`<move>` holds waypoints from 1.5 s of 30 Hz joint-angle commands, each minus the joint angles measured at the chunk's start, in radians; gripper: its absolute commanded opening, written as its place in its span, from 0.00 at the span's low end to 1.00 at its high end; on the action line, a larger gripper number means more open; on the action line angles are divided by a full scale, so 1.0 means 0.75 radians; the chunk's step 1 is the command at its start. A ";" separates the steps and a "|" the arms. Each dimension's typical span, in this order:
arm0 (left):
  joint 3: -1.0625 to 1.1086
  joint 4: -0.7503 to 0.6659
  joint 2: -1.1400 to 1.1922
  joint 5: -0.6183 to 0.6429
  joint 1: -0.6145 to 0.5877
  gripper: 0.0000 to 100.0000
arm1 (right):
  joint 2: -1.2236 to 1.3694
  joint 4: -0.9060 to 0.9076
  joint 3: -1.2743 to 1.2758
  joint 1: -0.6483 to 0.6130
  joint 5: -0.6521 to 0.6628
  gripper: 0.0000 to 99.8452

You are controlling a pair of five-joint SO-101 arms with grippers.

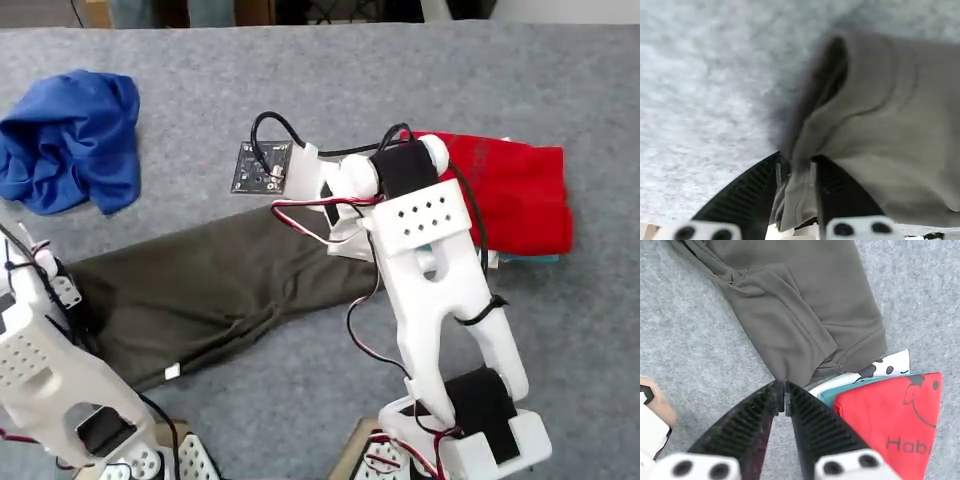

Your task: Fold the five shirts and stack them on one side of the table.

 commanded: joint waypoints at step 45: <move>-0.208 0.260 -0.630 -0.360 0.819 0.03 | -0.103 -0.104 -0.318 0.507 -0.045 0.01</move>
